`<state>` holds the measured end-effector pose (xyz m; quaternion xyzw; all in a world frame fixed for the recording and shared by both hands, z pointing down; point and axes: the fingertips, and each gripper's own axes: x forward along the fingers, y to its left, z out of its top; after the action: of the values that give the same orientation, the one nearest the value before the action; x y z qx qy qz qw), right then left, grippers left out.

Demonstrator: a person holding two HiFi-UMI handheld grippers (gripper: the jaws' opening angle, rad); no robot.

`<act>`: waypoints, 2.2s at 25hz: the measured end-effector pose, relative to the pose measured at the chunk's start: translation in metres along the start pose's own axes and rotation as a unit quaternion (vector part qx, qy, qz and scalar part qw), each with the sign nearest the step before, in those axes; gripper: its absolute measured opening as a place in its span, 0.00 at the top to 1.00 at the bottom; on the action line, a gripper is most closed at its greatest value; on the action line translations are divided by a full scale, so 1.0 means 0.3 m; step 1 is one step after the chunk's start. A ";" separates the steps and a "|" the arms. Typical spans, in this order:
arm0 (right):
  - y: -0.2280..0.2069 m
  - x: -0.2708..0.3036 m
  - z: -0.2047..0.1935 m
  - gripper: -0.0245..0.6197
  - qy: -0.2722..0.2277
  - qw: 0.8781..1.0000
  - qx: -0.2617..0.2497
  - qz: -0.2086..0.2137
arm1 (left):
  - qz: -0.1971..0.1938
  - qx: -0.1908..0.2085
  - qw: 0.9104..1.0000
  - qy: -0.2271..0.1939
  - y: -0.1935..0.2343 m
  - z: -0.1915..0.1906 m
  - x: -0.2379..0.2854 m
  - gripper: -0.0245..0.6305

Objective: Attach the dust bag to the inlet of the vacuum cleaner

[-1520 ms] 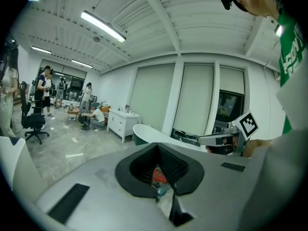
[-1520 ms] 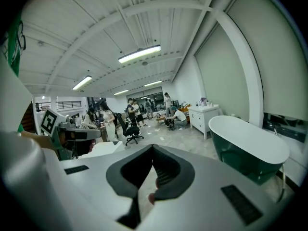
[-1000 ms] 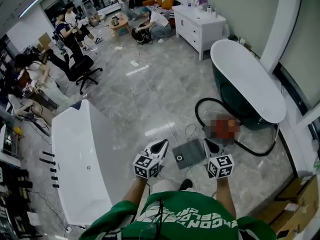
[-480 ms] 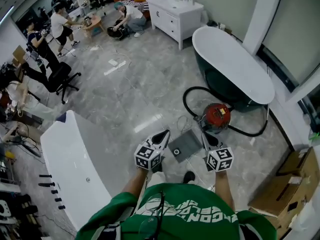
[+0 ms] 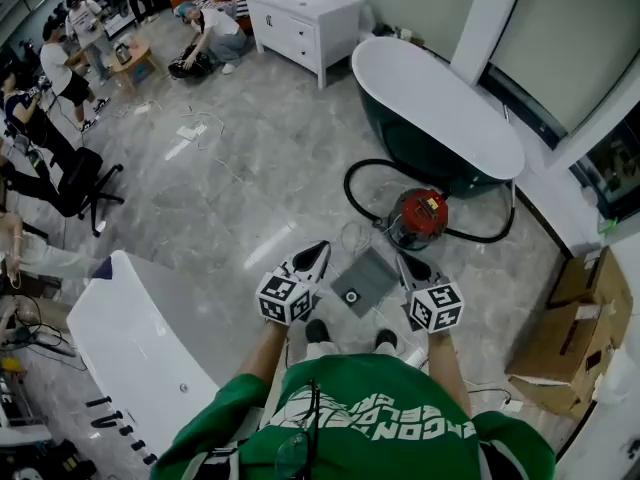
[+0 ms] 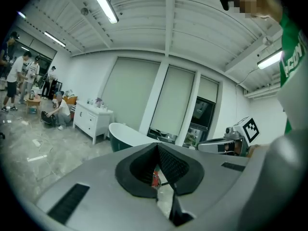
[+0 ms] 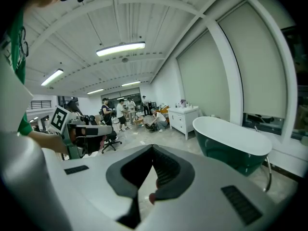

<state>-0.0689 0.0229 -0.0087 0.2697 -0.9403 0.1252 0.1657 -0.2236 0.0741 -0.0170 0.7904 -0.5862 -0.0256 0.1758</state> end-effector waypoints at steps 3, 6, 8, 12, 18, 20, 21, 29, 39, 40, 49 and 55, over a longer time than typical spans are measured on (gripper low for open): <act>0.025 0.019 -0.006 0.95 0.005 1.000 0.000 -0.015 | -0.023 0.000 1.000 0.004 0.035 0.002 0.005 0.96; 0.029 0.027 -0.010 0.95 0.010 1.000 -0.003 -0.024 | -0.044 0.004 0.999 0.014 0.043 -0.010 0.028 0.96; 0.021 0.032 -0.015 0.95 0.013 1.000 -0.006 -0.025 | -0.054 0.009 0.998 0.023 0.042 -0.021 0.051 0.96; -0.037 0.047 -0.033 0.95 0.016 1.000 -0.002 -0.024 | -0.064 0.022 0.997 0.034 0.033 -0.038 0.113 0.96; -0.186 0.066 -0.080 0.95 0.026 0.999 0.001 -0.022 | -0.064 0.035 0.996 0.048 0.012 -0.080 0.239 0.96; -0.236 0.072 -0.110 0.95 0.030 0.999 -0.001 -0.022 | -0.065 0.040 0.995 0.056 0.007 -0.108 0.281 0.96; -0.259 0.073 -0.127 0.95 0.033 0.999 -0.001 -0.022 | -0.066 0.043 0.995 0.061 0.006 -0.124 0.300 0.96; -0.466 0.114 -0.253 0.95 0.053 0.998 -0.005 -0.029 | -0.060 0.050 0.993 0.087 0.018 -0.255 0.454 0.96; -0.620 0.268 -0.474 0.95 0.070 0.997 -0.015 -0.023 | -0.074 0.057 0.989 0.111 0.108 -0.511 0.611 0.96; -0.629 0.295 -0.507 0.95 0.071 0.997 -0.018 -0.022 | -0.076 0.059 0.989 0.114 0.129 -0.550 0.629 0.96; -0.718 0.530 -0.876 0.95 0.059 0.998 -0.031 -0.001 | -0.112 0.075 0.983 0.127 0.299 -0.978 0.784 0.96; -0.770 0.686 -1.195 0.95 0.054 0.997 -0.050 0.019 | -0.154 0.094 0.975 0.128 0.388 -1.314 0.888 0.96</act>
<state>-0.0193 -0.1465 0.4305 0.2364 -0.9400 0.0955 0.2267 -0.1502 -0.1067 0.4322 0.8809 -0.4301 0.1041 0.1682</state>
